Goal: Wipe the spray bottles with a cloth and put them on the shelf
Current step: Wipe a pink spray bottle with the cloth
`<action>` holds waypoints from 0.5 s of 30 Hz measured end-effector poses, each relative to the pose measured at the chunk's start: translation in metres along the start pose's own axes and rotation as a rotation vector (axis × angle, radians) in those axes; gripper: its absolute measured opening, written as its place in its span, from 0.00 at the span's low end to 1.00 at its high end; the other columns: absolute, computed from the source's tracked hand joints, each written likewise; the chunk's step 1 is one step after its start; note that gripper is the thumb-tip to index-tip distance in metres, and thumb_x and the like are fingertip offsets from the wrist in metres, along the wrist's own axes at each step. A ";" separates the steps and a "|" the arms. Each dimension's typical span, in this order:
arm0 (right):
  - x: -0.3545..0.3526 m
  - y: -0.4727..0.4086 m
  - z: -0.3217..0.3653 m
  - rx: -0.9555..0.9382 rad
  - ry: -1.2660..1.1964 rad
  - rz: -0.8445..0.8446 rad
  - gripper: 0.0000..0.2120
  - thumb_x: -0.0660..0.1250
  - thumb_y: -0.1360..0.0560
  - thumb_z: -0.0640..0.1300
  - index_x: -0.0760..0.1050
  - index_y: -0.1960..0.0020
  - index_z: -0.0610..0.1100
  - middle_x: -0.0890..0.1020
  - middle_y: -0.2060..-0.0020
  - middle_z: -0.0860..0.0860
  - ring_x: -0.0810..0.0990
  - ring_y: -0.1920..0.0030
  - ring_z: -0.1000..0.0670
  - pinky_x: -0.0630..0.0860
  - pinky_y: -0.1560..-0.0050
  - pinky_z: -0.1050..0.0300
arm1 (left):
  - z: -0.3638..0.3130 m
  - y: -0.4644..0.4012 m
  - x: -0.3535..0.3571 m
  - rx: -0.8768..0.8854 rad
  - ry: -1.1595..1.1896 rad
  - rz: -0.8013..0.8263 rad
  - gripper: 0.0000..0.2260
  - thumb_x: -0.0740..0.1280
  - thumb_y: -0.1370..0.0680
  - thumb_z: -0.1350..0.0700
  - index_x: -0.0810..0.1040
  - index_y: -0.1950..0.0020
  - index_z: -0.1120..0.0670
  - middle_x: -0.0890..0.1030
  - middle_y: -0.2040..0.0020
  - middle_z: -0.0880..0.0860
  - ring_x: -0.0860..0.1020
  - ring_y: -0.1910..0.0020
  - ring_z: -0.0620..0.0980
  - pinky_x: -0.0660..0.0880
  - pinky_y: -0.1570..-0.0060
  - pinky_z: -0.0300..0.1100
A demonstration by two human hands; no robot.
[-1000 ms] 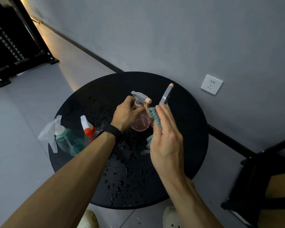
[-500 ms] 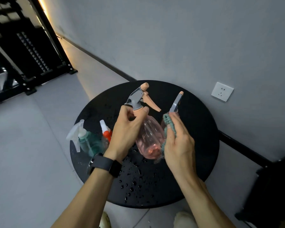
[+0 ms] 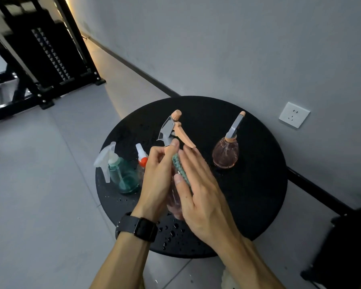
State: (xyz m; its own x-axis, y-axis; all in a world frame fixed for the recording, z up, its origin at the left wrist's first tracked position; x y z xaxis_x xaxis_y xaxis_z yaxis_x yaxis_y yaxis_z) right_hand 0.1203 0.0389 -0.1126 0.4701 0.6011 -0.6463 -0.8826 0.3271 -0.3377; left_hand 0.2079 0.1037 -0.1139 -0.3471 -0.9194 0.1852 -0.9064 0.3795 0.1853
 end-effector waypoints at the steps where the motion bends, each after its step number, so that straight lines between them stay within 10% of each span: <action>1: 0.002 0.003 0.002 -0.018 0.042 -0.028 0.25 0.47 0.17 0.54 0.52 0.23 0.49 0.54 0.23 0.59 0.46 0.23 0.61 0.52 0.25 0.59 | -0.001 -0.001 -0.001 -0.010 0.030 0.005 0.15 0.69 0.23 0.42 0.74 0.54 0.54 0.78 0.61 0.50 0.78 0.59 0.47 0.77 0.51 0.47; 15: -0.012 0.002 0.011 0.017 0.026 0.049 0.27 0.48 0.20 0.59 0.50 0.22 0.56 0.49 0.26 0.68 0.45 0.25 0.66 0.47 0.28 0.70 | 0.003 0.003 0.002 -0.101 0.159 0.144 0.14 0.69 0.22 0.46 0.71 0.60 0.53 0.75 0.68 0.46 0.75 0.66 0.44 0.73 0.54 0.47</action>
State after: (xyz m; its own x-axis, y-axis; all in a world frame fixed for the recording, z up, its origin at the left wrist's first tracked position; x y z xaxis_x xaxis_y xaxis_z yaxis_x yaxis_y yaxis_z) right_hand 0.1127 0.0403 -0.0981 0.4258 0.5974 -0.6796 -0.9041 0.3106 -0.2935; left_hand 0.2042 0.1031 -0.1158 -0.4216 -0.8299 0.3653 -0.8186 0.5216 0.2404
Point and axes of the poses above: each hand's wrist, its own y-axis away from the middle knuckle, its own x-axis out of the palm, z = x × y, the point moved 3 cm from there along -y, towards the middle knuckle
